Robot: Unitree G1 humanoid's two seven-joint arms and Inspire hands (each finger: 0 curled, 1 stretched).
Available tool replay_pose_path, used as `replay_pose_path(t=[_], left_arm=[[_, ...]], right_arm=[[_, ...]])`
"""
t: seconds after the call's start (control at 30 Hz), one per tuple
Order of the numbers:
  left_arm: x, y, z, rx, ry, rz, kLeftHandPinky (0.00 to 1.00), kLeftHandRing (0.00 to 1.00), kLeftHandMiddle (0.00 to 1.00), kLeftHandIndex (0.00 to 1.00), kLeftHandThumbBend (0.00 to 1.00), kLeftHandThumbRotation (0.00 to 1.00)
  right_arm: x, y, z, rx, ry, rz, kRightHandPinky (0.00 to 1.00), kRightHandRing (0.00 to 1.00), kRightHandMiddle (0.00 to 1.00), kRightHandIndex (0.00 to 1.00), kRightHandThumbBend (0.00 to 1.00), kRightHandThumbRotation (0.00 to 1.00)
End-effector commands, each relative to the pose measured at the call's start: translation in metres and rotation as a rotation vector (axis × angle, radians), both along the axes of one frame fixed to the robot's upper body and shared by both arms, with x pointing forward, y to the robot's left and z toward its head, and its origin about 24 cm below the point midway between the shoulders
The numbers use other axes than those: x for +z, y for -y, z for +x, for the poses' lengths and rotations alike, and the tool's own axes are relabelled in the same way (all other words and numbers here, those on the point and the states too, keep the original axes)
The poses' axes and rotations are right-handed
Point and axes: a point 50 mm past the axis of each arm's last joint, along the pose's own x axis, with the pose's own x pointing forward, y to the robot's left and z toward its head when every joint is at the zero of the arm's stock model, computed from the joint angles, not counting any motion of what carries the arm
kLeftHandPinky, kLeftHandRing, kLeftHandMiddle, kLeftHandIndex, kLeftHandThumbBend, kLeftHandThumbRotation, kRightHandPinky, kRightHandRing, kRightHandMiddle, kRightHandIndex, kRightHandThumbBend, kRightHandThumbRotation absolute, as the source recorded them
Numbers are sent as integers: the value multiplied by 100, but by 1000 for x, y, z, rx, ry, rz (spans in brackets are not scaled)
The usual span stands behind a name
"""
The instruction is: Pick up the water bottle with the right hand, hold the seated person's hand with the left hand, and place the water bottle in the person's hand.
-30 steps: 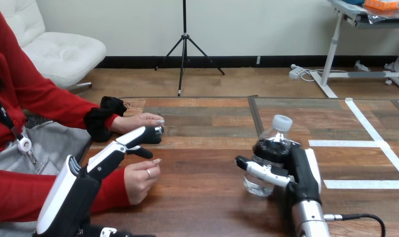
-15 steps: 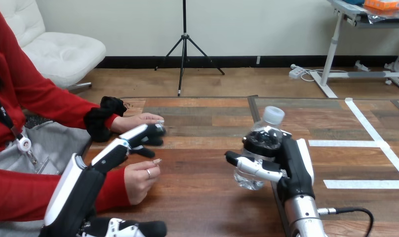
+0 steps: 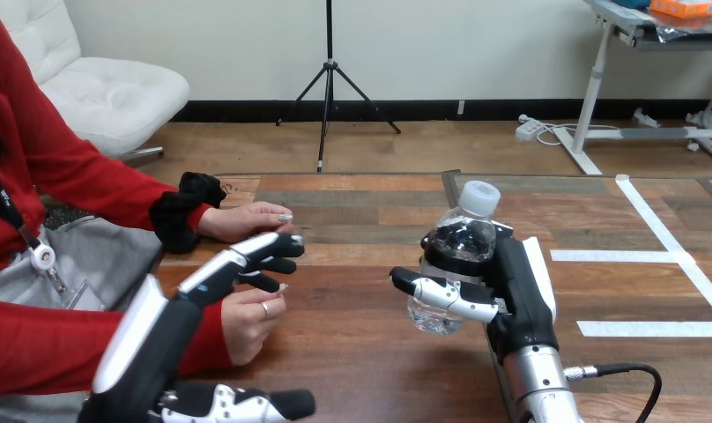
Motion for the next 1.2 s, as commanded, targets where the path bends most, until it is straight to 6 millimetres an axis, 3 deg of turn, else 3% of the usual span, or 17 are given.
replay_pose_path(t=[0.0,0.33,0.6,1.17], left_arm=[[28,-3,20,-1,146,104,74,83,87,87,100,43],[34,-6,29,78,152,279,80,88,91,91,100,42],[42,-10,37,127,144,386,82,86,89,90,100,41],[52,-26,52,194,119,524,67,73,77,82,100,35]], right_arm=[[38,-11,13,41,160,23,26,30,36,39,89,5],[45,-14,11,60,167,23,24,29,34,38,88,4],[50,-17,10,67,169,16,23,29,34,38,88,4],[58,-19,9,84,183,27,23,29,34,37,87,5]])
